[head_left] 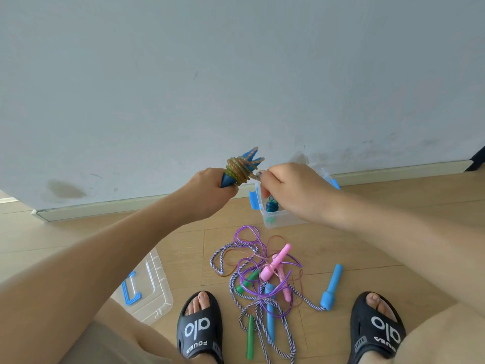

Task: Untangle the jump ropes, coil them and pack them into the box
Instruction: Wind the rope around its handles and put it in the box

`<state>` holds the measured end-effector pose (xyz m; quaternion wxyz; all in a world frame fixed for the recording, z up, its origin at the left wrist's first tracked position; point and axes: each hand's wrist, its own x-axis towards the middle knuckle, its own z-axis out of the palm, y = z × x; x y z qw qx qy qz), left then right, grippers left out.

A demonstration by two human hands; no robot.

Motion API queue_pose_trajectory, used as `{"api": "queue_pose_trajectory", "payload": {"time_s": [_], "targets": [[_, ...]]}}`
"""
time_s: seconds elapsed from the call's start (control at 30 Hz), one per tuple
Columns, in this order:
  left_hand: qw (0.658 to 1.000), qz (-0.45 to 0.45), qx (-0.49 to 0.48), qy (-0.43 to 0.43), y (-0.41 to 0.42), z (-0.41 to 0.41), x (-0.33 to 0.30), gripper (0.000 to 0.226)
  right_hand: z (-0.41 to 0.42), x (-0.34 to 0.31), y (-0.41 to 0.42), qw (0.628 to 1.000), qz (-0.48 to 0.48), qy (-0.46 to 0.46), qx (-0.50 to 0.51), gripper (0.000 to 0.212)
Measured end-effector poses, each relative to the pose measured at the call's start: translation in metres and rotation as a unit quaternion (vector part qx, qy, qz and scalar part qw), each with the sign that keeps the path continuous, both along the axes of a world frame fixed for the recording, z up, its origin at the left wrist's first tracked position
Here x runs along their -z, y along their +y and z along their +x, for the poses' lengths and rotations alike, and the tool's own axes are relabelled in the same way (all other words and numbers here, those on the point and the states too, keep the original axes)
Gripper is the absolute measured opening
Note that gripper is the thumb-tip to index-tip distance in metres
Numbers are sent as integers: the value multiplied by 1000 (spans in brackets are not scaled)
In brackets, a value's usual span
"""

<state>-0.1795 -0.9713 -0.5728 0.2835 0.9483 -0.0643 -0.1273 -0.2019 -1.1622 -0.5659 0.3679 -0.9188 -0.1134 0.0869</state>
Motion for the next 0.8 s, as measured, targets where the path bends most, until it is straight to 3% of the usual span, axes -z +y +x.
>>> {"api": "queue_pose_trajectory", "payload": {"time_s": [0.13,0.23,0.37,0.5,0.63,0.8], "targets": [[996,78,32,12,-2,-1,4,25,4,-13,-3,974,-142,-162,-68,39],[989,130,74,-1,-6,-7,8,26,7,-20,0,970,-101,-201,-97,8],[981,133,124,-63,-10,-14,1,19,15,-24,3,981,-16,-173,-83,13],[978,117,144,-96,-12,-22,-9,39,24,-28,0,989,32,-129,-66,25],[987,77,117,-79,-22,-35,-19,32,23,-26,10,989,68,-111,-70,29],[987,82,85,-107,-22,-35,-16,54,23,-24,5,989,138,-45,-35,28]]}}
